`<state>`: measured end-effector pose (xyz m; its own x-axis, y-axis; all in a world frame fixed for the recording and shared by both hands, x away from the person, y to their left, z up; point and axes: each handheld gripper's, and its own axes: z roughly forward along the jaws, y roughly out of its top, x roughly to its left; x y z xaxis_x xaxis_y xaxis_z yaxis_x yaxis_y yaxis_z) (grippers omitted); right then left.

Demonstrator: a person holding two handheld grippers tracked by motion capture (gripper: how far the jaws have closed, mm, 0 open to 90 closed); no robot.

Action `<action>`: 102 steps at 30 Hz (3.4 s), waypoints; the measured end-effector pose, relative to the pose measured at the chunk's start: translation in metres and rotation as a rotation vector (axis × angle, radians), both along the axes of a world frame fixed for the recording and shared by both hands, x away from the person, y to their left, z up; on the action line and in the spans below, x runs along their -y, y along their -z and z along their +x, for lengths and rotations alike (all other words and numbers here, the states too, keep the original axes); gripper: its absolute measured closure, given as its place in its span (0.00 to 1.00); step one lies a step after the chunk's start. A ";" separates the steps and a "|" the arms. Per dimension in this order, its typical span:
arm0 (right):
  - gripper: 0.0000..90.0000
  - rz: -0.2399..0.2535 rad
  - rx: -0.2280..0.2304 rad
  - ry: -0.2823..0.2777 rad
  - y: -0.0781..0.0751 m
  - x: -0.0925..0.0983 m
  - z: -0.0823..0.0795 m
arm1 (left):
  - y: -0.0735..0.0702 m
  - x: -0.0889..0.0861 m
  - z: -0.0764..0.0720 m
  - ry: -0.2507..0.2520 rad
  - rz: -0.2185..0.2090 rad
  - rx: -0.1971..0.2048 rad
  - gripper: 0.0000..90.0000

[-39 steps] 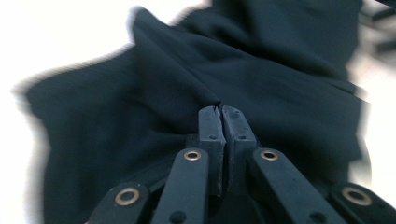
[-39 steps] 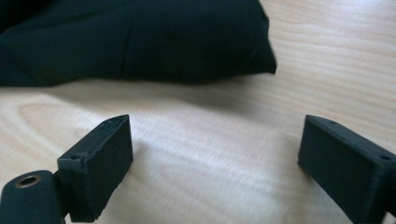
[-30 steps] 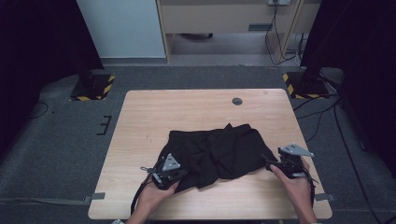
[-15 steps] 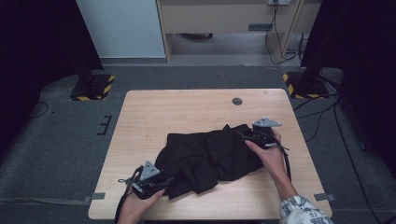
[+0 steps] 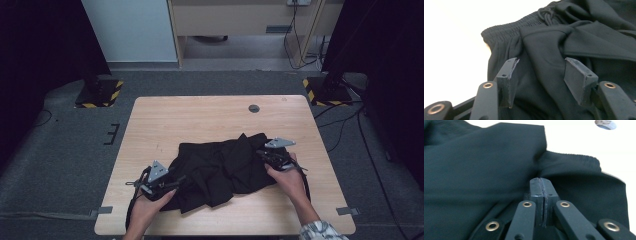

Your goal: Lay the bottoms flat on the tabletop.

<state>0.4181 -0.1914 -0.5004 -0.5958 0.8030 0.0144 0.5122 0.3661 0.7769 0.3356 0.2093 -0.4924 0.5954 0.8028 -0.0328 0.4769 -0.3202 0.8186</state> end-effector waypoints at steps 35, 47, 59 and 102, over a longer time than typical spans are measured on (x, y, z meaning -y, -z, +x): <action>0.54 0.023 -0.057 0.099 0.019 0.026 -0.053 | 0.029 0.005 0.098 -0.016 0.116 -0.180 0.94; 0.21 0.143 -0.031 0.058 -0.012 -0.043 0.017 | 0.034 0.000 0.110 -0.060 0.105 -0.119 0.98; 1.00 0.047 -0.092 -0.082 0.007 -0.070 0.003 | 0.035 -0.002 0.111 -0.069 0.090 -0.112 0.97; 0.93 -0.030 -0.112 -0.037 0.017 -0.007 -0.082 | 0.036 -0.021 0.113 -0.178 0.062 -0.124 0.98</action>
<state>0.3365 -0.1844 -0.5178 -0.6208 0.7818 0.0585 0.5810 0.4087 0.7038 0.4488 0.2298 -0.5283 0.4386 0.8976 -0.0440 0.6263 -0.2702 0.7313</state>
